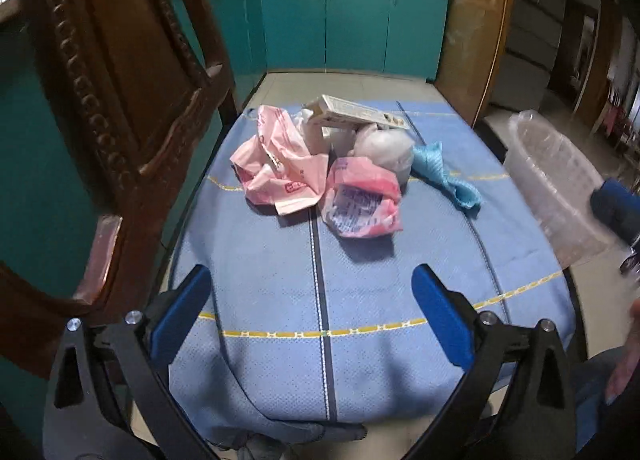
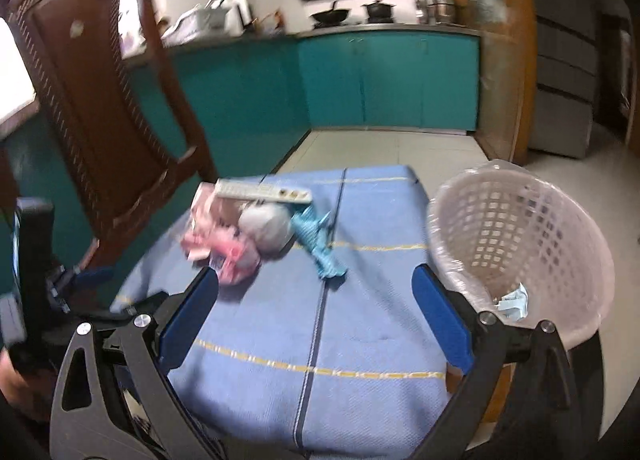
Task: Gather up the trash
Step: 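Grasp the pink snack bag with the left tool while the right tool grasps the blue cloth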
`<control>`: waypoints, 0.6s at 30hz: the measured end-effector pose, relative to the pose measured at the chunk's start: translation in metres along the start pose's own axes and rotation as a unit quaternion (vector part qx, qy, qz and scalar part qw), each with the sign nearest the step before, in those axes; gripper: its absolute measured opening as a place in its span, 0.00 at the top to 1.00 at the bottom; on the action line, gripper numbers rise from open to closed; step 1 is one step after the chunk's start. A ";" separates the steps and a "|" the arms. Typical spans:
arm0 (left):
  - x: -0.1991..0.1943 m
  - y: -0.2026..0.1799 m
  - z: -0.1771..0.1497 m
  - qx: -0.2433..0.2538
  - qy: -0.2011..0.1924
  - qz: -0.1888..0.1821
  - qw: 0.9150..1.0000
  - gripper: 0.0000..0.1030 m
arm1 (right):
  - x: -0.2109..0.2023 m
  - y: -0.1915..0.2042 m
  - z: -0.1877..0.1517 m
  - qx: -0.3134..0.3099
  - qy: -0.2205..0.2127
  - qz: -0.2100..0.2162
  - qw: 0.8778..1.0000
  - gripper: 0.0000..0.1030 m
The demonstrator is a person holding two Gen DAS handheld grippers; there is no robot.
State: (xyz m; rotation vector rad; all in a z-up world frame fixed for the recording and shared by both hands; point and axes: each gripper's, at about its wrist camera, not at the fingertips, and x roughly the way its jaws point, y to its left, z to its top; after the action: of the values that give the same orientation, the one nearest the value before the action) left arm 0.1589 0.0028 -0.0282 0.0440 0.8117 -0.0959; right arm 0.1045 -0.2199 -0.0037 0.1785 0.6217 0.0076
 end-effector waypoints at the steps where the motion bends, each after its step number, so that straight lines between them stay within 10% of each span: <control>1: -0.002 0.002 0.000 -0.001 -0.010 -0.002 1.000 0.03 | 0.002 0.001 0.000 -0.002 0.004 -0.002 1.000 0.08; 15: 0.052 -0.058 0.033 0.083 0.016 0.026 0.996 0.05 | 0.009 -0.005 -0.003 0.010 0.018 -0.014 1.000 0.08; 18: 0.083 -0.066 0.041 0.093 0.044 0.033 0.994 0.27 | 0.013 -0.005 -0.003 0.008 0.025 -0.016 1.000 0.08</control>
State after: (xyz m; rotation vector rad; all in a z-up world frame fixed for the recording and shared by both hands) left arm 0.2383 -0.0712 -0.0603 0.2529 0.8864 -0.1085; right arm 0.1124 -0.2239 -0.0147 0.1840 0.6736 -0.0231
